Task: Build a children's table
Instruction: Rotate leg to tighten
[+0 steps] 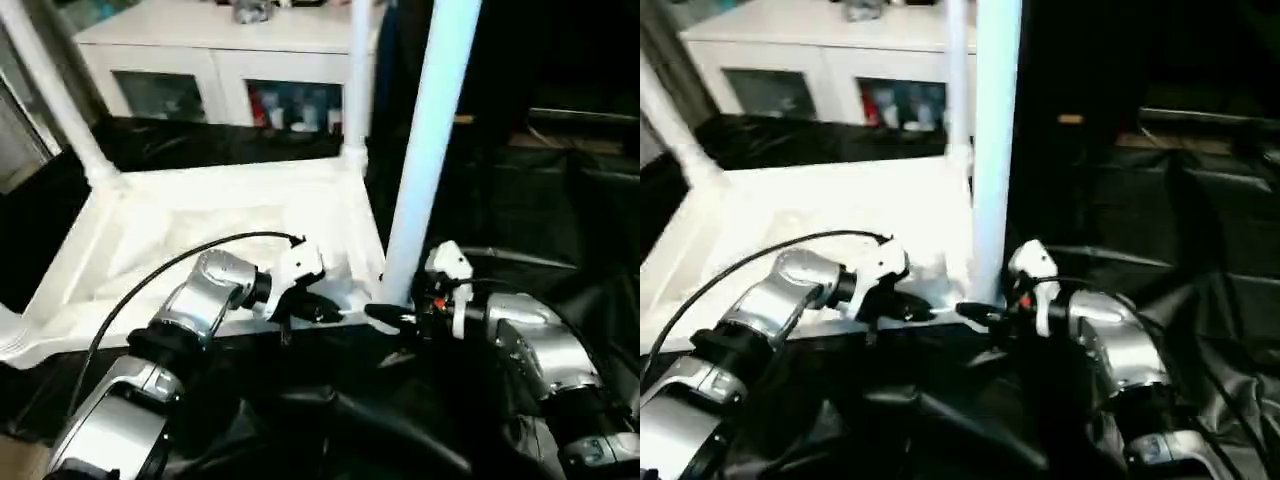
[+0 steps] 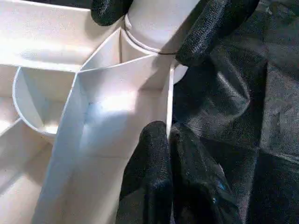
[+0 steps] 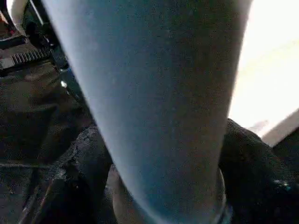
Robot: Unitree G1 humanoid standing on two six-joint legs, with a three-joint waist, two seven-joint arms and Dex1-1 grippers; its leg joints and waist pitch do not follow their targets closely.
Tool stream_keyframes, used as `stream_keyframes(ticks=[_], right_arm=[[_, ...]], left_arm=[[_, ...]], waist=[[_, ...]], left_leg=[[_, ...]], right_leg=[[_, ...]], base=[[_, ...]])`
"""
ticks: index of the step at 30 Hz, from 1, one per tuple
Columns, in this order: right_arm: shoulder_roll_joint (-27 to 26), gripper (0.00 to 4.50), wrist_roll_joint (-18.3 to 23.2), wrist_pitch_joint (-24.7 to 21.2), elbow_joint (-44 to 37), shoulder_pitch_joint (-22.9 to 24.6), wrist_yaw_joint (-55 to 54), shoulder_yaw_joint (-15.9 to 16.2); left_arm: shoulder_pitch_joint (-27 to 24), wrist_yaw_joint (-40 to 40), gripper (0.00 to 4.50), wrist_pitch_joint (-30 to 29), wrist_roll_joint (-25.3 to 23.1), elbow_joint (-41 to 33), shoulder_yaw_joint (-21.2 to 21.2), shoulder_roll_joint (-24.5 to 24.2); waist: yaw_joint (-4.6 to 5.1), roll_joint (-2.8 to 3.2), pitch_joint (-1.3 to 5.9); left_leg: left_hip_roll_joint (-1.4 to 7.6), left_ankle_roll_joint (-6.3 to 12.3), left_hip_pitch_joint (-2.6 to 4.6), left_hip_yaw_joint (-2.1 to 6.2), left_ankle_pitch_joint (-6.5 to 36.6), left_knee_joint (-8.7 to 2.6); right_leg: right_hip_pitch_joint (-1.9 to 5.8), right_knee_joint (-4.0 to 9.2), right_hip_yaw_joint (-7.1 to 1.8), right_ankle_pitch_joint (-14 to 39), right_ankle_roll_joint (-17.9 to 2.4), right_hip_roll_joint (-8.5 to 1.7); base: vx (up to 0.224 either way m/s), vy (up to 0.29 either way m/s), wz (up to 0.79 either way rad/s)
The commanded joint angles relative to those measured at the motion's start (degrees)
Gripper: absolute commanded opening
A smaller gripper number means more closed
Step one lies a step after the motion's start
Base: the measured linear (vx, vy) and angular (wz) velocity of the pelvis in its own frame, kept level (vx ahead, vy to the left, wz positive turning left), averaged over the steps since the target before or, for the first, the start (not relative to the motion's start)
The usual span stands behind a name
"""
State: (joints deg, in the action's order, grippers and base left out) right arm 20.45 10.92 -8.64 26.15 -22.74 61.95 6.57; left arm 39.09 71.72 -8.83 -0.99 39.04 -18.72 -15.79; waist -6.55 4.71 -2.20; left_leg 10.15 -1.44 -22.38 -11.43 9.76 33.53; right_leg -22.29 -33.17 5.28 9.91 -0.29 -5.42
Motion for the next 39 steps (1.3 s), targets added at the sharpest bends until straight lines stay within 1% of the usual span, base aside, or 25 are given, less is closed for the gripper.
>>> stream_keyframes(ticks=[1,4,8,10,15,18,23,24,25,26,27,28,29,30,31,32,33,34,35,37,38,39], right_arm=[[-0.9,3.33,0.2,-0.9,-0.5,0.3,1.7,2.4],[-0.9,3.33,0.2,-0.9,-0.5,0.3,1.7,2.4],[-0.9,3.33,0.2,-0.9,-0.5,0.3,1.7,2.4],[-0.9,3.33,0.2,-0.9,-0.5,0.3,1.7,2.4],[-0.9,3.33,0.2,-0.9,-0.5,0.3,1.7,2.4],[-0.9,3.33,0.2,-0.9,-0.5,0.3,1.7,2.4],[-0.9,3.33,0.2,-0.9,-0.5,0.3,1.7,2.4],[0.4,3.18,1.0,-1.7,-0.9,0.2,4.5,2.5],[-3.1,3.09,-0.3,-2.6,-0.6,1.3,-2.6,2.0],[-5.9,3.02,-1.4,-3.1,-0.2,2.0,-8.5,1.5],[-7.9,2.98,-2.1,-3.5,0.2,2.5,-12.5,1.1],[-8.6,2.89,-2.4,-3.7,0.5,2.4,-14.5,0.7],[-8.6,2.77,-2.4,-3.7,0.5,2.4,-14.5,0.7],[-8.4,2.68,-2.3,-3.7,0.7,2.2,-14.4,0.5],[-8.2,2.63,-2.2,-3.7,0.8,2.0,-14.1,0.4],[-8.0,2.63,-2.2,-3.5,1.0,1.8,-13.7,0.4],[-7.7,2.54,-1.9,-3.6,1.0,1.6,-13.0,0.4],[-7.6,2.51,-1.7,-3.7,0.9,1.5,-12.6,0.5],[-7.5,2.5,-1.7,-3.8,0.8,1.4,-12.3,0.5],[-7.6,2.5,-2.2,-4.3,0.3,1.3,-12.9,0.3],[-7.6,2.49,-2.2,-4.3,0.3,1.3,-12.9,0.3],[-7.8,2.49,-2.5,-4.3,0.3,1.3,-13.9,0.2]], left_arm=[[1.2,0.0,0.0,0.9,1.5,-2.7,0.2,1.2],[1.2,0.0,0.0,0.9,1.5,-2.7,0.2,1.2],[1.2,0.0,0.0,0.9,1.5,-2.7,0.2,1.2],[1.2,0.0,0.0,0.9,1.5,-2.7,0.2,1.2],[1.2,0.0,0.0,0.9,1.5,-2.7,0.2,1.2],[1.2,0.0,0.0,0.9,1.5,-2.7,0.2,1.2],[1.2,0.0,0.0,0.9,1.5,-2.7,0.2,1.2],[0.9,2.2,0.0,0.7,1.6,-3.6,-0.2,0.0],[1.7,-2.7,0.0,-0.1,1.2,-1.9,1.0,2.3],[2.4,-6.8,0.0,-0.6,0.9,-0.5,2.0,4.1],[2.9,-9.6,0.0,-0.9,0.6,0.5,2.7,5.4],[3.0,-10.7,0.0,-0.9,0.5,1.0,3.1,5.6],[3.0,-10.7,0.0,-0.8,0.5,1.0,3.1,5.5],[3.0,-10.7,0.0,-0.8,0.5,1.0,3.2,5.2],[2.8,-10.4,0.0,-0.8,0.6,0.8,3.3,4.8],[2.7,-10.2,0.0,-0.9,0.6,0.5,3.3,4.6],[2.3,-9.8,0.0,-1.2,0.7,-0.1,3.4,4.0],[2.2,-9.6,0.0,-1.2,0.8,-0.3,3.4,3.8],[2.0,-9.5,0.0,-1.3,0.8,-0.5,3.4,3.7],[1.8,-10.8,0.0,-1.5,0.2,-0.7,3.9,3.5],[1.8,-10.9,0.0,-1.5,0.2,-0.7,3.9,3.5],[1.9,-12.9,0.0,-2.2,-0.1,-0.6,4.4,3.7]], waist=[[0.14,-0.71,3.52],[0.08,-0.83,3.63],[-0.05,-0.8,3.78],[-0.04,-0.8,3.79],[-0.05,-0.83,3.72],[-0.07,-0.84,3.8],[-0.08,-0.85,3.82],[-0.08,-0.78,3.8],[-0.13,0.27,3.88],[0.12,-0.07,3.78],[0.37,-0.21,3.72],[0.4,-0.47,3.7],[0.46,-0.59,3.54],[0.48,-0.45,3.47],[0.56,-0.72,3.4],[0.51,-0.62,3.41],[0.51,-1.04,3.44],[0.44,-0.87,3.45],[0.46,-0.84,3.46],[0.48,-1.05,3.53],[0.44,-0.97,3.54],[0.46,-0.93,3.54]], left_leg=[[3.88,2.33,1.67,1.75,15.9,-4.28],[3.76,2.82,1.49,1.72,14.4,-4.09],[3.75,3.75,1.42,1.72,12.4,-3.89],[3.73,4.04,1.39,1.71,12.3,-3.85],[3.73,3.79,1.41,1.72,13.0,-3.9],[3.72,3.99,1.38,1.72,12.2,-3.81],[3.72,4.14,1.38,1.73,12.0,-3.78],[3.73,4.16,1.37,1.74,12.1,-3.79],[3.7,4.15,1.44,1.83,12.4,-3.73],[3.8,4.08,1.39,1.7,11.9,-3.8],[3.79,2.98,1.46,1.93,12.7,-4.04],[3.59,2.0,1.72,1.87,14.2,-4.13],[3.55,1.69,1.71,1.85,15.2,-4.2],[3.44,1.32,1.71,1.89,16.6,-4.27],[3.49,1.25,1.75,1.87,17.4,-4.37],[3.5,1.23,1.76,1.91,17.4,-4.35],[3.55,1.44,1.71,1.89,16.9,-4.37],[3.6,1.65,1.68,1.9,16.2,-4.37],[3.6,1.75,1.62,1.92,15.9,-4.36],[3.64,2.18,1.54,1.86,14.8,-4.33],[3.61,2.25,1.53,1.87,14.6,-4.27],[3.61,2.39,1.5,1.86,14.3,-4.26]], right_leg=[[2.09,3.29,-2.83,12.3,-13.5,-4.21],[2.21,3.18,-2.87,11.1,-13.5,-4.32],[2.25,3.0,-2.78,9.5,-13.6,-4.29],[2.26,2.96,-2.73,9.2,-13.8,-4.23],[2.26,3.14,-2.73,10.9,-13.5,-4.26],[2.28,3.0,-2.71,9.8,-13.6,-4.22],[2.3,2.96,-2.7,9.6,-13.7,-4.23],[2.29,2.98,-2.69,9.7,-13.7,-4.22],[2.34,2.86,-2.68,9.7,-13.7,-4.2],[2.13,3.06,-2.79,8.8,-13.5,-4.02],[2.05,3.05,-2.8,9.0,-13.9,-4.22],[2.1,3.34,-2.69,11.2,-13.5,-4.21],[2.07,3.5,-2.74,12.6,-13.2,-4.24],[2.17,3.75,-2.71,15.4,-12.3,-4.29],[2.13,4.0,-2.76,17.0,-11.5,-4.26],[2.11,3.97,-2.8,17.3,-11.3,-4.32],[2.14,4.0,-2.86,17.4,-11.1,-4.37],[2.08,3.94,-2.88,17.0,-11.0,-4.37],[2.08,3.85,-2.87,16.6,-11.0,-4.31],[2.1,3.7,-2.87,15.2,-11.3,-4.29],[2.09,3.61,-2.86,14.9,-11.4,-4.3],[2.08,3.6,-2.87,14.6,-11.5,-4.27]], base=[[0.0,0.0,0.0],[0.0,0.0,0.0],[0.0,0.0,0.0],[0.0,0.0,0.0],[0.0,0.0,0.0],[0.0,0.0,0.0],[0.0,0.0,0.0],[0.0,0.0,0.0],[0.0,0.0,0.0],[0.0,0.0,0.0],[0.0,0.0,0.0],[0.0,0.0,0.0],[0.0,0.0,0.0],[0.0,0.0,0.0],[0.0,0.0,0.0],[0.0,0.0,0.0],[0.0,0.0,0.0],[0.0,0.0,0.0],[0.0,0.0,0.0],[0.0,0.0,0.0],[0.0,0.0,0.0],[0.0,0.0,0.0]])
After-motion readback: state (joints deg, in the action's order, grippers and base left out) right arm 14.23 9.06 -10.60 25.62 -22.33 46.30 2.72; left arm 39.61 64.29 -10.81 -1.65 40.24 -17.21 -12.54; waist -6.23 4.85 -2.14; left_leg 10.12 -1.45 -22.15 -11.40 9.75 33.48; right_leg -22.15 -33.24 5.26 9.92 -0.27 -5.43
